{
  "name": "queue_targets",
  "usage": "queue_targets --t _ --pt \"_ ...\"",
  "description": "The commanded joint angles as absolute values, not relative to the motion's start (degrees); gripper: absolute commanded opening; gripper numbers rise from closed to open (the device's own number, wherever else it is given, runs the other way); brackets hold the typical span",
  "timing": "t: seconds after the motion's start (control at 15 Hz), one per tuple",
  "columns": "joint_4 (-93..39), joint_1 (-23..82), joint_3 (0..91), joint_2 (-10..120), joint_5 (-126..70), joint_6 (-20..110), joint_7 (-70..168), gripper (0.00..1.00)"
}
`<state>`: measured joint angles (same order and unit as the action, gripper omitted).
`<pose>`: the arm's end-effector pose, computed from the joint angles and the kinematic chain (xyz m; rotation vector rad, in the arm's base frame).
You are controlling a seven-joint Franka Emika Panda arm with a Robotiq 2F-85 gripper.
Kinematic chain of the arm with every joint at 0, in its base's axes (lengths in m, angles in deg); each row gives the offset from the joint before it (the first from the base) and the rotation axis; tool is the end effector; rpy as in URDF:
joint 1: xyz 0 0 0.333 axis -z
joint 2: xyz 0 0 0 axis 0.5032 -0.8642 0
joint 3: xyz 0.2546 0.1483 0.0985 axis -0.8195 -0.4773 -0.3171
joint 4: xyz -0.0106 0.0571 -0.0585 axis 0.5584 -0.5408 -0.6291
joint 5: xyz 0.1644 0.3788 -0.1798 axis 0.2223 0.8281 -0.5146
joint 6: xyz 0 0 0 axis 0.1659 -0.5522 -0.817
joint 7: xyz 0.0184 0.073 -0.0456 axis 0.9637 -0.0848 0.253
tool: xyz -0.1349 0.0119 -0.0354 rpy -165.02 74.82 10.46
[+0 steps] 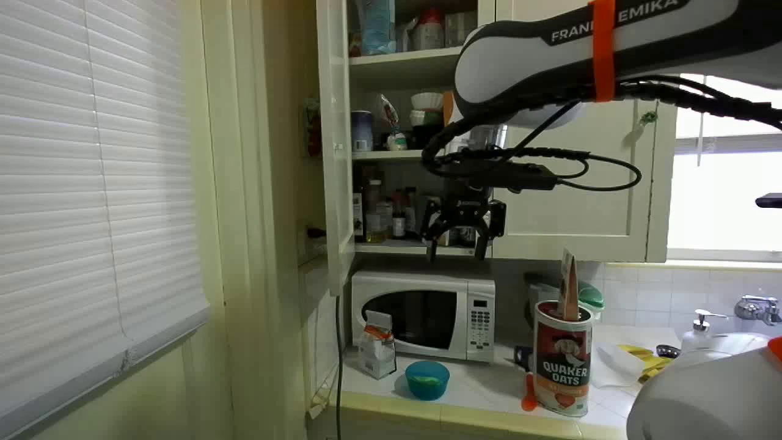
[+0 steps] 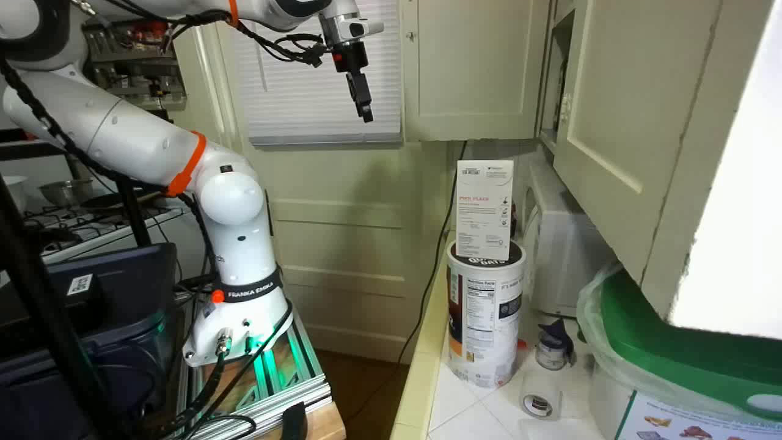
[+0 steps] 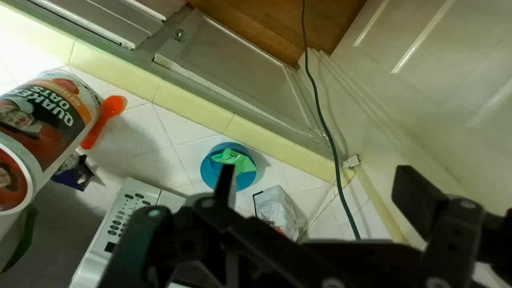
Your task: Remove the object from the bottle and place it on the counter
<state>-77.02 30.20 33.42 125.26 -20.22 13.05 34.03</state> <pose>0.3541 0.0659 0.5554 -3.0750 0.3904 -0.3592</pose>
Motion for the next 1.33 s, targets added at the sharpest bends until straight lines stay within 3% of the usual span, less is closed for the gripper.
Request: queue_targets --t 0.0,0.27,1.27 --pt "-76.9 30.8 33.1 125.3 -19.8 12.9 34.4 1.0" --pt "-76.4 31.5 33.5 124.9 -20.5 13.5 34.6 1.0" --pt "-62.6 47.0 52.7 113.6 -32.9 15.4 42.5 1.0"
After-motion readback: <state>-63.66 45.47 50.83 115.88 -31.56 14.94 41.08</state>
